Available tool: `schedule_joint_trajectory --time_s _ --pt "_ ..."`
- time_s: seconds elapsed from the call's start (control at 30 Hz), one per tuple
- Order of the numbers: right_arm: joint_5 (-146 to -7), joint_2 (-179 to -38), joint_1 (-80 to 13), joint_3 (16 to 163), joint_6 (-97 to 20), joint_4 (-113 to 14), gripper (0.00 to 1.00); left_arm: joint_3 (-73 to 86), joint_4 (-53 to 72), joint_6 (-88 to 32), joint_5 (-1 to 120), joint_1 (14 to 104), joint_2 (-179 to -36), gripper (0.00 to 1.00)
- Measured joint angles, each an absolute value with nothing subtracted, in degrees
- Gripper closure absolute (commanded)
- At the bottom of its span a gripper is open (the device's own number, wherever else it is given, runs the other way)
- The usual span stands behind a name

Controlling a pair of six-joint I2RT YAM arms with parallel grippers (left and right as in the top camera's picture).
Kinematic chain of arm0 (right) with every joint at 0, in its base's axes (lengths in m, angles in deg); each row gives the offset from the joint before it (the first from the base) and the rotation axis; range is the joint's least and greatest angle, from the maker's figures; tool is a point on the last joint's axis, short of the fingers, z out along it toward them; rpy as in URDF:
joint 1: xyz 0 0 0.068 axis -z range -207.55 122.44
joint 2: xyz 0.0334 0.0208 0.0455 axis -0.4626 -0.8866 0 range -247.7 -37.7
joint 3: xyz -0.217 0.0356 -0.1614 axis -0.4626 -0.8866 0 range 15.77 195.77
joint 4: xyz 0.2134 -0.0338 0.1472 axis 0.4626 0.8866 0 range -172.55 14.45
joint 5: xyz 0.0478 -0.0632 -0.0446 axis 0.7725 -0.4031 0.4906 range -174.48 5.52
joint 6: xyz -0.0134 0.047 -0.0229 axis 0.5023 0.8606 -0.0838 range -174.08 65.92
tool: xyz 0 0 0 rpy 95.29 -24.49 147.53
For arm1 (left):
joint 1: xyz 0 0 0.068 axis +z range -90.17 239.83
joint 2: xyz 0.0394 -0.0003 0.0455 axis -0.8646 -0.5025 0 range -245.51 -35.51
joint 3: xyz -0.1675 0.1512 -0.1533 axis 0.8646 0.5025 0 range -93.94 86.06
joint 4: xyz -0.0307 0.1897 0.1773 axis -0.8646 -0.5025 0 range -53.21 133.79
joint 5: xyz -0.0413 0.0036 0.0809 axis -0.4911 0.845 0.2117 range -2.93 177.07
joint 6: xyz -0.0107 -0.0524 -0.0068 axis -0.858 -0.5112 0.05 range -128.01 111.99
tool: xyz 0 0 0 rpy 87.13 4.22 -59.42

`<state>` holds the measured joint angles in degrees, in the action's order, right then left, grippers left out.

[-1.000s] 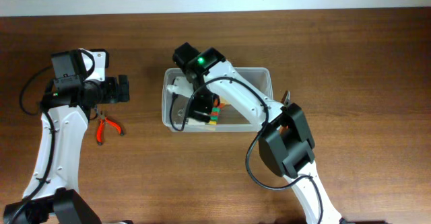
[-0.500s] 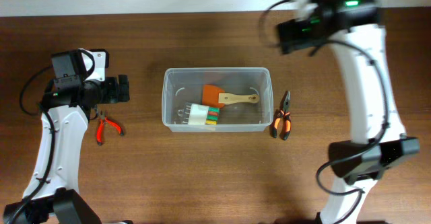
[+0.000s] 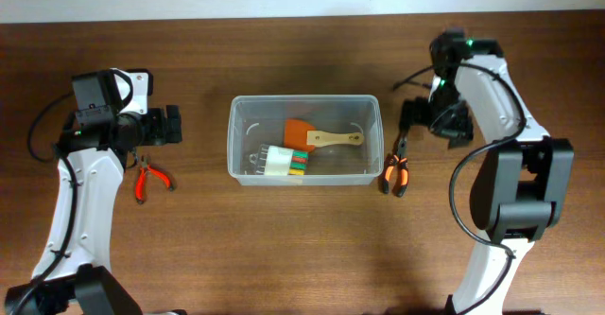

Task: Pack container
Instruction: 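Lower the right gripper onto the orange-black pliers and grasp them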

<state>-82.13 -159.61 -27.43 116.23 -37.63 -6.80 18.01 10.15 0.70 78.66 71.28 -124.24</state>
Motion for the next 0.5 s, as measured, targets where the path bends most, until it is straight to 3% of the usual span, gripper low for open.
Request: schedule_joint_trajectory --time_s 0.5 --pt "-79.37 -159.59 -27.98 104.08 -43.73 -12.36 0.09 18.03 10.15 0.7 78.66 71.28 -124.24 0.01"
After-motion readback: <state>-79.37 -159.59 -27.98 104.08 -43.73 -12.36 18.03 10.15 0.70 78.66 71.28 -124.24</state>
